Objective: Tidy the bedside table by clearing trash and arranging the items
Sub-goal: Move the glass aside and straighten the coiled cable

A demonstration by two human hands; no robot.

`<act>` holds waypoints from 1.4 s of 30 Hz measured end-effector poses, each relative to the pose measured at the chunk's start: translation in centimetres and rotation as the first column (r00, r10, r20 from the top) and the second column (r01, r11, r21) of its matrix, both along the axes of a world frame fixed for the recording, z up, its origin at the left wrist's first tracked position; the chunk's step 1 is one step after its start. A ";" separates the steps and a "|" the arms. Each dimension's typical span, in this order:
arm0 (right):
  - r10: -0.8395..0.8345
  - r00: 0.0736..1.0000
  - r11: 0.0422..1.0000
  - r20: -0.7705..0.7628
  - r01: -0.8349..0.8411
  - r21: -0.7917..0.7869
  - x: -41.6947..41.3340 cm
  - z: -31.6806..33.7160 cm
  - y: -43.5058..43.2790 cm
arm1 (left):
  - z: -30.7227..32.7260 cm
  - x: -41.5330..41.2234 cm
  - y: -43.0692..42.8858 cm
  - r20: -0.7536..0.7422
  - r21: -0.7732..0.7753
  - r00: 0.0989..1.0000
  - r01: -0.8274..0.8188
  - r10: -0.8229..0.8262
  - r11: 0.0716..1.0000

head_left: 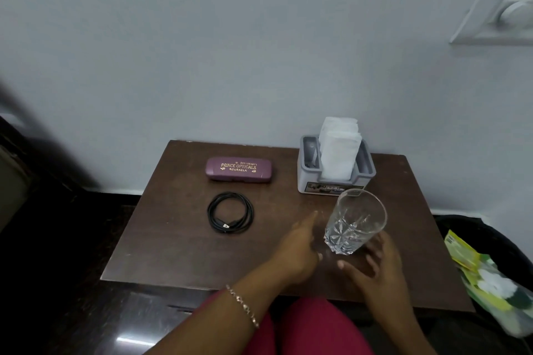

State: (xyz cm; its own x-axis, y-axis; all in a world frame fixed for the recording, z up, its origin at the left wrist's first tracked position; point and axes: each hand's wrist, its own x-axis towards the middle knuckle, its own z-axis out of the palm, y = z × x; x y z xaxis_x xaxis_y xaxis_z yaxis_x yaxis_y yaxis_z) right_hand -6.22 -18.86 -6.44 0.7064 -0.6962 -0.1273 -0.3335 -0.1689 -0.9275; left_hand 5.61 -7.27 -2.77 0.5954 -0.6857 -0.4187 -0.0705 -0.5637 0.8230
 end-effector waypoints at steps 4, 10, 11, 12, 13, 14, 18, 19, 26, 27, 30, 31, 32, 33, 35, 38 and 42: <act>0.051 0.998 0.998 0.042 -0.052 0.036 1.1 -0.1 -0.6 | 0.0 -0.4 -1.2 -0.027 -0.038 1.000 0.011 -0.012 0.999; 0.082 0.993 0.996 0.080 -0.085 0.028 1.8 0.0 -0.9 | -1.5 -0.1 -1.3 -0.056 -0.093 0.996 -0.070 0.065 0.993; 0.092 0.992 0.995 0.088 -0.094 0.020 2.1 0.0 -0.8 | -1.3 -0.1 -1.2 -0.055 -0.097 0.996 -0.076 0.071 0.992; 0.099 0.991 0.995 0.091 -0.101 0.014 2.4 0.0 -0.7 | -1.1 0.1 -1.2 -0.058 -0.099 0.995 -0.084 0.078 0.992; 0.110 0.989 0.994 0.095 -0.111 0.005 2.6 -0.1 -0.6 | -1.0 0.2 -1.1 -0.063 -0.100 0.994 -0.097 0.091 0.990; 0.121 0.988 0.993 0.098 -0.121 -0.005 2.9 -0.2 -0.5 | -1.0 0.3 -1.0 -0.070 -0.101 0.992 -0.108 0.101 0.989; 0.150 0.981 0.988 0.122 -0.146 -0.043 3.5 -0.4 -0.2 | -1.6 0.9 -0.8 -0.052 -0.091 0.991 -0.125 0.121 0.988; 0.161 0.979 0.987 0.127 -0.156 -0.048 3.5 -0.6 -0.3 | -1.7 1.1 -0.8 -0.048 -0.085 0.991 -0.129 0.125 0.988; -0.062 0.973 0.993 0.222 0.038 0.110 2.1 -2.0 -2.6 | -2.7 3.0 -0.4 0.105 -0.038 0.968 -0.224 0.227 0.974; -0.092 0.971 0.991 0.222 0.068 0.116 2.2 -1.8 -3.2 | -3.0 3.5 -0.4 0.117 -0.046 0.959 -0.255 0.259 0.966; -0.064 0.979 0.991 0.193 0.040 0.126 3.6 -1.4 -4.8 | -3.6 4.8 -1.0 0.068 -0.099 0.942 -0.321 0.328 0.942; -0.042 0.982 0.992 0.182 0.020 0.122 4.3 -1.3 -5.2 | -3.7 5.2 -1.5 0.048 -0.116 0.938 -0.336 0.343 0.935; -0.022 0.985 0.993 0.170 0.003 0.116 5.0 -1.3 -5.5 | -3.9 5.6 -2.0 0.032 -0.136 0.935 -0.346 0.353 0.928; -0.003 0.987 0.994 0.159 -0.015 0.112 5.7 -1.3 -5.8 | -4.2 6.0 -2.7 0.029 -0.160 0.932 -0.352 0.361 0.922; 0.027 0.987 0.993 0.156 -0.045 0.113 6.8 -1.6 -6.3 | -5.2 6.6 -3.9 0.058 -0.216 0.929 -0.345 0.365 0.913; 0.037 0.986 0.991 0.161 -0.056 0.119 7.6 -1.9 -6.4 | -7.6 7.6 -4.9 0.078 -0.288 0.919 -0.351 0.387 0.891; 0.061 0.985 0.995 0.159 -0.073 0.068 7.4 -1.9 -5.9 | -7.8 7.9 -4.7 0.078 -0.320 0.916 -0.350 0.393 0.880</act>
